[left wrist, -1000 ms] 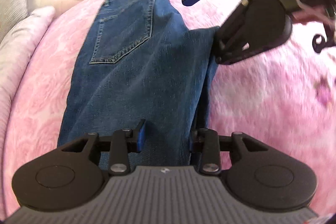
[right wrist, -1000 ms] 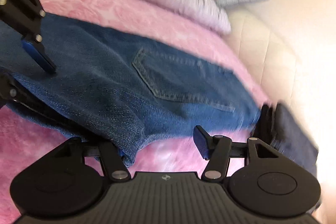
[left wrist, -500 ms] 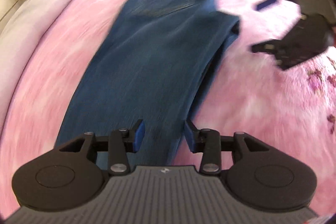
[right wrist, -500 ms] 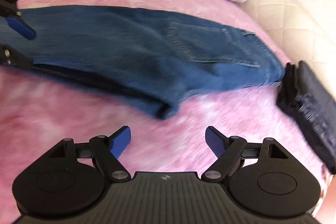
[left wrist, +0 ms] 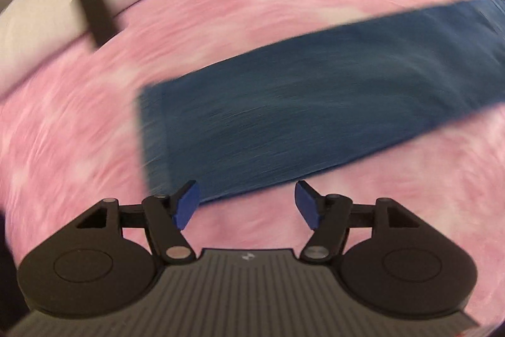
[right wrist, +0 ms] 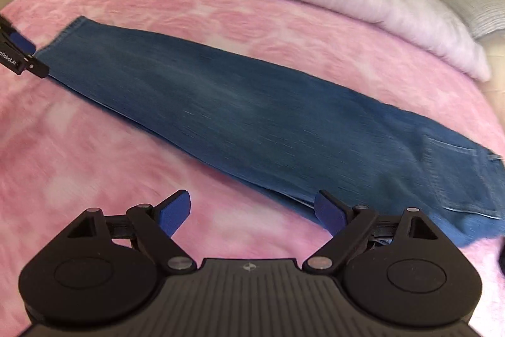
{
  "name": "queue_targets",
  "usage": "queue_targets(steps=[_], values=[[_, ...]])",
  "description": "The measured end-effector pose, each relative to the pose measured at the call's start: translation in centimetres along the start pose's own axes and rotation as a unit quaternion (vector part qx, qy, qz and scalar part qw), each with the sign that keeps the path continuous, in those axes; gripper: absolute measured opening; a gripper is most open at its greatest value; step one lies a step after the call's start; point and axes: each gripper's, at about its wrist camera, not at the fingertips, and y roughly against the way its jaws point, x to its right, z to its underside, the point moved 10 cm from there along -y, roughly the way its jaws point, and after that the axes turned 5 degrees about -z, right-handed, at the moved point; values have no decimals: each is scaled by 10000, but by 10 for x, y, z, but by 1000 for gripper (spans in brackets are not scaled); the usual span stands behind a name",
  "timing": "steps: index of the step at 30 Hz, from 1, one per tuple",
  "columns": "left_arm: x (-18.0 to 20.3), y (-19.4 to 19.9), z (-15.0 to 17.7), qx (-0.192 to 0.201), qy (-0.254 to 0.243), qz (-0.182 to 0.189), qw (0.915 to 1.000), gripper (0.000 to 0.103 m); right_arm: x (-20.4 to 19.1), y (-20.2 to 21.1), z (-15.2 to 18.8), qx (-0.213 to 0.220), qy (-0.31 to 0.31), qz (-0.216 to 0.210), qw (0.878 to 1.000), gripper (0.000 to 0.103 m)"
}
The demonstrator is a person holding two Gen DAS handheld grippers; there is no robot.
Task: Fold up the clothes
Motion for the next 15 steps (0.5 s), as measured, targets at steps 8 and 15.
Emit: queue_targets(steps=[8,15], values=[[-59,11,25,104,326,111,9994,72,-56,-22,-28,-1021,-927,-371,9897,88],[-65,17,46,136,125,298,9994,83,-88,-20,-46,-1042,-939,-282,9897,88]])
